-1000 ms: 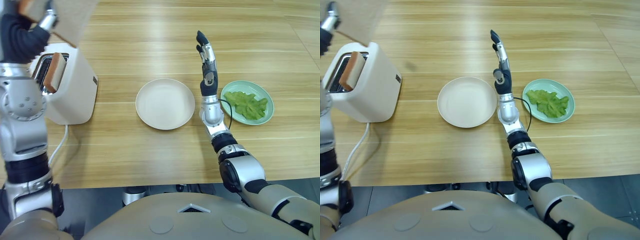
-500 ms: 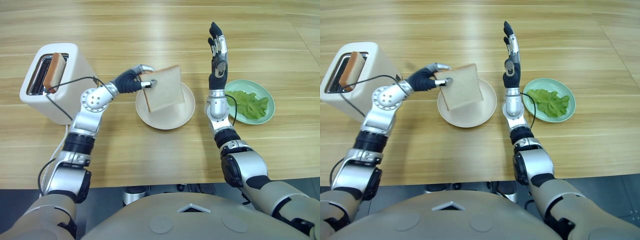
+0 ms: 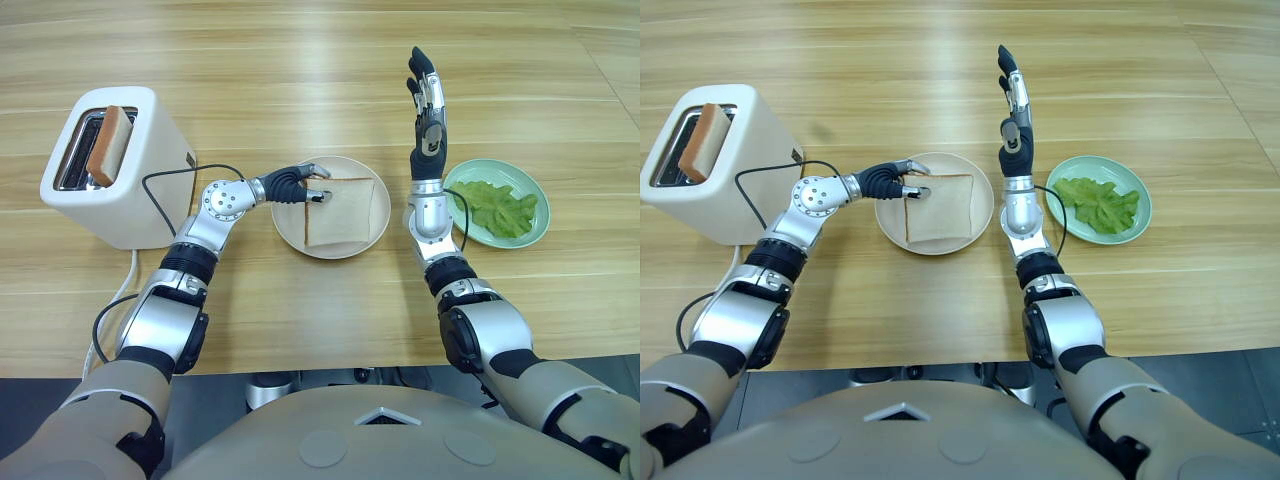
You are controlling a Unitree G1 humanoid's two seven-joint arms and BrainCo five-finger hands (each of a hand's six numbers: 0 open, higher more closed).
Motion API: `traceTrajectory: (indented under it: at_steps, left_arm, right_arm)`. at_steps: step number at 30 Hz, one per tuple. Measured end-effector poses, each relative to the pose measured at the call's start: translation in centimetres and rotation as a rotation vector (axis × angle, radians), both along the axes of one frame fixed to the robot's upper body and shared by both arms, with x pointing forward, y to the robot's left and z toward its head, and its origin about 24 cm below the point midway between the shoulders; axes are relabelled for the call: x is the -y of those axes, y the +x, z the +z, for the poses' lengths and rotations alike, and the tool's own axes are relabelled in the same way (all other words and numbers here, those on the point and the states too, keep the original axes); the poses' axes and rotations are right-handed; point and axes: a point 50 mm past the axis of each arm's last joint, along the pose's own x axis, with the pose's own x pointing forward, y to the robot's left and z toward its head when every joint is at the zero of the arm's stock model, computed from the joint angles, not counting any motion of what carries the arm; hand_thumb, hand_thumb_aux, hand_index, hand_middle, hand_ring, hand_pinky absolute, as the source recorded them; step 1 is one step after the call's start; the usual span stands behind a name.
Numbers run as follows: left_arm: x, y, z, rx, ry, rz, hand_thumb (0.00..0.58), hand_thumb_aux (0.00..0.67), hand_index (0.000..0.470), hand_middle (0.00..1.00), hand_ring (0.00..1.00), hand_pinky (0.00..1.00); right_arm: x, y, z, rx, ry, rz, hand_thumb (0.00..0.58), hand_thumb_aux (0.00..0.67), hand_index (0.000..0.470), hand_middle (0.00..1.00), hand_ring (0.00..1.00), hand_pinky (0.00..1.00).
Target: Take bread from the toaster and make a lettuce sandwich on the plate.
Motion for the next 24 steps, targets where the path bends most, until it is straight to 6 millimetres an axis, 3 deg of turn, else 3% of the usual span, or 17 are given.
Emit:
traceTrajectory:
  at_steps: [14, 15, 16, 24]
  left_arm:
    - [-0.1, 0.5, -0.1, 0.039, 0.074, -0.005, 0.58, 0.67, 0.46, 1.0, 1.0, 1.0]
    - [-0.1, 0.5, -0.1, 0.042, 0.08, -0.005, 0.436, 0.336, 0.231, 1.0, 1.0, 1.0]
    - [-0.2, 0.6, -0.2, 0.042, 0.082, 0.0, 0.0, 0.0, 0.0, 1.0, 1.0, 1.0]
    - [-1.6, 1.2, -0.1, 0.14, 0.222, 0.059, 0.0, 0.0, 0.0, 1.0, 1.0, 1.0]
  right_arm:
    - [-0.2, 0.0, 0.0, 0.002, -0.018, 0.009, 0.0, 0.0, 0.0, 0.0, 0.0, 0.0]
    - [-0.2, 0.0, 0.0, 0.002, -0.018, 0.01, 0.0, 0.0, 0.0, 0.0, 0.0, 0.0]
    - [-0.2, 0.0, 0.0, 0.002, -0.018, 0.01, 0.0, 0.0, 0.0, 0.0, 0.0, 0.0]
    - [-0.3, -0.1, 0.0, 0.002, -0.021, 0.014, 0.0, 0.0, 0.0, 0.0, 0.0, 0.0]
